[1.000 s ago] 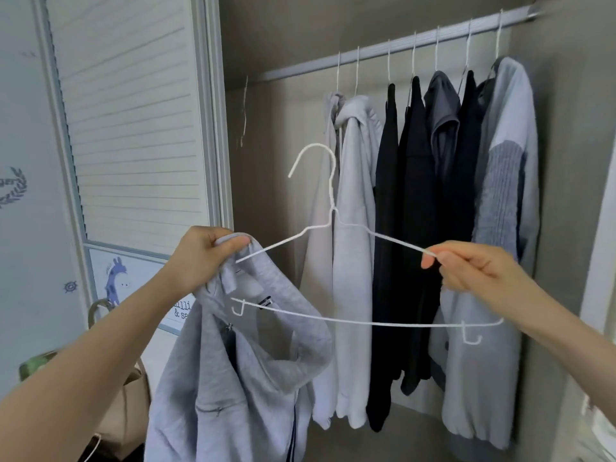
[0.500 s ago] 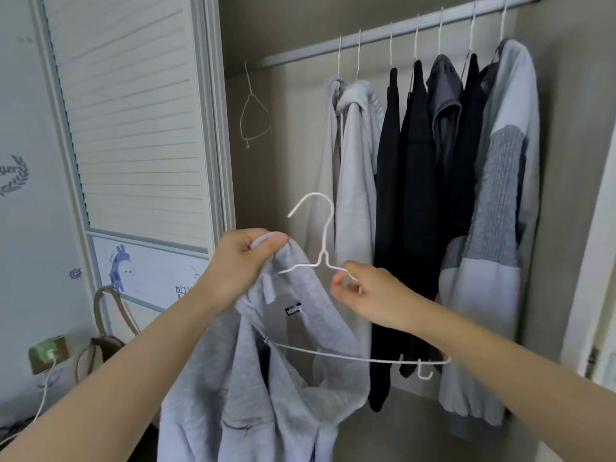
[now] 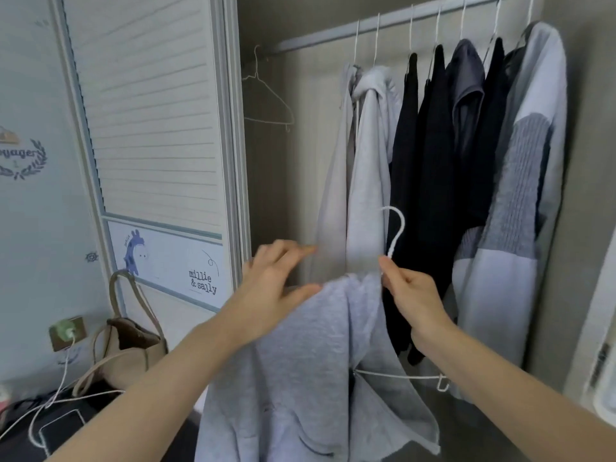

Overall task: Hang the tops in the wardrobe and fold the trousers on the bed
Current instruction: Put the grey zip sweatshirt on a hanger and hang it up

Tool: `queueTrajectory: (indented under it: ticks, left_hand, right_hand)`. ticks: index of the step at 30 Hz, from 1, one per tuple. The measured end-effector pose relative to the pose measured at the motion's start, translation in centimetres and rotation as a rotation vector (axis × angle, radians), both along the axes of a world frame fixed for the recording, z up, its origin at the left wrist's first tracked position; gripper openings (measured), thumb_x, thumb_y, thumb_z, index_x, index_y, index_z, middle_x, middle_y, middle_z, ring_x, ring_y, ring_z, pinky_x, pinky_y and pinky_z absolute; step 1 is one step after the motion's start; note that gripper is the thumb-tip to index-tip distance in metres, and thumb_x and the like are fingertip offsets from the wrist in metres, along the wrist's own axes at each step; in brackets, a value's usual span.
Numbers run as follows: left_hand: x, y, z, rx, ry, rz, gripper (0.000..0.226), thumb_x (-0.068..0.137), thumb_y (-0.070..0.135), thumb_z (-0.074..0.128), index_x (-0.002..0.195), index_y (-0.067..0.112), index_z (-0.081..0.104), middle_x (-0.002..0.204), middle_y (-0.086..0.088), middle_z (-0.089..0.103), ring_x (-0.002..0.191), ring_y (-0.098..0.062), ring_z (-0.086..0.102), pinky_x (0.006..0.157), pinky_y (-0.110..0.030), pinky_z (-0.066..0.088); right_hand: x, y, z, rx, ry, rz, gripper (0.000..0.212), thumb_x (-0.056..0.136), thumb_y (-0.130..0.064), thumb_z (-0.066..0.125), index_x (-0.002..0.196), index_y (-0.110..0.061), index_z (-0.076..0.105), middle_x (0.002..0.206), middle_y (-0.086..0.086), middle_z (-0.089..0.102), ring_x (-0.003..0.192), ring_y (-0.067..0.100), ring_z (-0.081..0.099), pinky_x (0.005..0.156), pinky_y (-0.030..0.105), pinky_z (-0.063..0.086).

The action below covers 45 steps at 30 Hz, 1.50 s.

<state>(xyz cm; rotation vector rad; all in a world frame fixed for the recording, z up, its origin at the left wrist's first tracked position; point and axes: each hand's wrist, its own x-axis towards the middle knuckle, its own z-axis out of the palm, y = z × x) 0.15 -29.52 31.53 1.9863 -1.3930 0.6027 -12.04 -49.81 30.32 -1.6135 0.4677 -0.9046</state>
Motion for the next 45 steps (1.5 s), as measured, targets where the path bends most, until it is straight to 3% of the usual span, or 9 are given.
queueTrajectory:
  ticks: [9,15,20,25,31,36,39,42,45]
  left_hand:
    - [3.0,3.4,-1.1,-0.165,0.157,0.103,0.07,0.079,0.077,0.042,0.056,0.012,0.05,0.054,-0.006,0.048,0.05,-0.014,0.042,0.055,-0.025,0.035]
    - [3.3,2.1,3.2,-0.114,-0.026,0.072,0.07,0.087,0.069,0.038,0.054,0.008,0.046,0.047,-0.008,0.044,0.051,-0.023,0.045,0.06,-0.033,0.042]
    - [1.2,-1.0,5.5,-0.032,-0.456,0.227,0.049,0.095,0.058,0.029,0.064,0.023,0.045,0.05,0.007,0.041,0.052,-0.026,0.053,0.072,-0.035,0.044]
    - [-3.6,-5.6,2.0,-0.045,-0.79,0.338,0.049,0.099,0.05,0.037,0.081,0.014,0.064,0.077,-0.002,0.062,0.073,-0.024,0.064,0.096,-0.049,0.046]
    - [-4.6,-6.3,-0.2,-0.253,-0.755,0.211,0.033,0.105,0.03,0.044,0.085,0.014,0.064,0.058,0.002,0.058,0.041,-0.02,0.051,0.09,-0.042,0.052]
    - [-2.5,-4.7,0.9,-0.285,-0.586,0.226,0.027,0.105,0.033,0.042,0.093,0.018,0.061,0.065,0.002,0.065,0.055,-0.025,0.063,0.091,-0.041,0.05]
    - [-1.6,-2.9,2.5,-0.338,-0.466,0.288,0.029,0.102,0.037,0.042,0.091,0.018,0.062,0.062,0.003,0.061,0.053,-0.028,0.06,0.058,-0.031,0.046]
    - [-1.3,-1.3,3.3,-0.36,-0.413,0.302,0.025,0.099,0.038,0.045,0.092,0.019,0.06,0.061,0.003,0.058,0.047,-0.028,0.056,0.045,-0.029,0.041]
    - [-1.0,-0.4,2.9,-0.376,-0.449,0.275,0.026,0.1,0.036,0.044,0.093,0.018,0.061,0.062,0.001,0.061,0.05,-0.028,0.057,0.052,-0.031,0.044]
  right_hand:
    - [-2.7,-3.0,1.9,0.11,-0.024,-0.02,0.04,0.089,-0.048,0.059,0.077,-0.011,0.071,0.079,-0.008,0.067,0.079,0.003,0.059,0.086,0.024,0.043]
    - [-4.5,-4.1,2.4,-0.153,0.058,-0.097,0.061,0.085,-0.049,0.062,0.087,0.011,0.063,0.08,0.025,0.064,0.074,0.037,0.06,0.074,0.042,0.052]
    - [-5.0,-3.2,2.3,0.121,-0.047,-0.061,0.036,0.09,-0.043,0.061,0.063,-0.018,0.061,0.075,-0.007,0.062,0.073,0.001,0.055,0.071,0.017,0.041]
    - [-5.1,-1.7,3.4,0.087,-0.083,-0.001,0.045,0.086,-0.05,0.061,0.078,-0.006,0.07,0.081,-0.005,0.069,0.082,0.003,0.062,0.083,0.018,0.045]
    - [-5.0,1.1,3.1,-0.143,-0.116,0.024,0.063,0.081,-0.055,0.062,0.082,0.008,0.063,0.083,0.033,0.058,0.067,0.026,0.05,0.073,0.035,0.042]
    - [-4.7,1.4,3.9,-0.61,-0.054,-0.052,0.011,0.09,-0.028,0.063,0.101,-0.024,0.064,0.098,-0.009,0.063,0.1,0.001,0.052,0.088,0.015,0.038]
    - [-5.8,2.6,2.1,-0.867,-0.236,-0.354,0.021,0.086,-0.012,0.061,0.105,-0.02,0.058,0.1,-0.01,0.055,0.102,0.01,0.047,0.087,0.017,0.037]
    - [-6.3,3.1,-2.2,-0.669,-0.205,-0.449,0.019,0.086,-0.016,0.061,0.084,-0.027,0.046,0.08,-0.012,0.046,0.079,0.017,0.048,0.068,0.024,0.039]
    - [-4.9,1.3,-4.6,0.098,0.158,-0.23,0.03,0.087,-0.035,0.066,0.079,-0.017,0.043,0.062,-0.004,0.043,0.06,0.019,0.046,0.055,0.032,0.041]
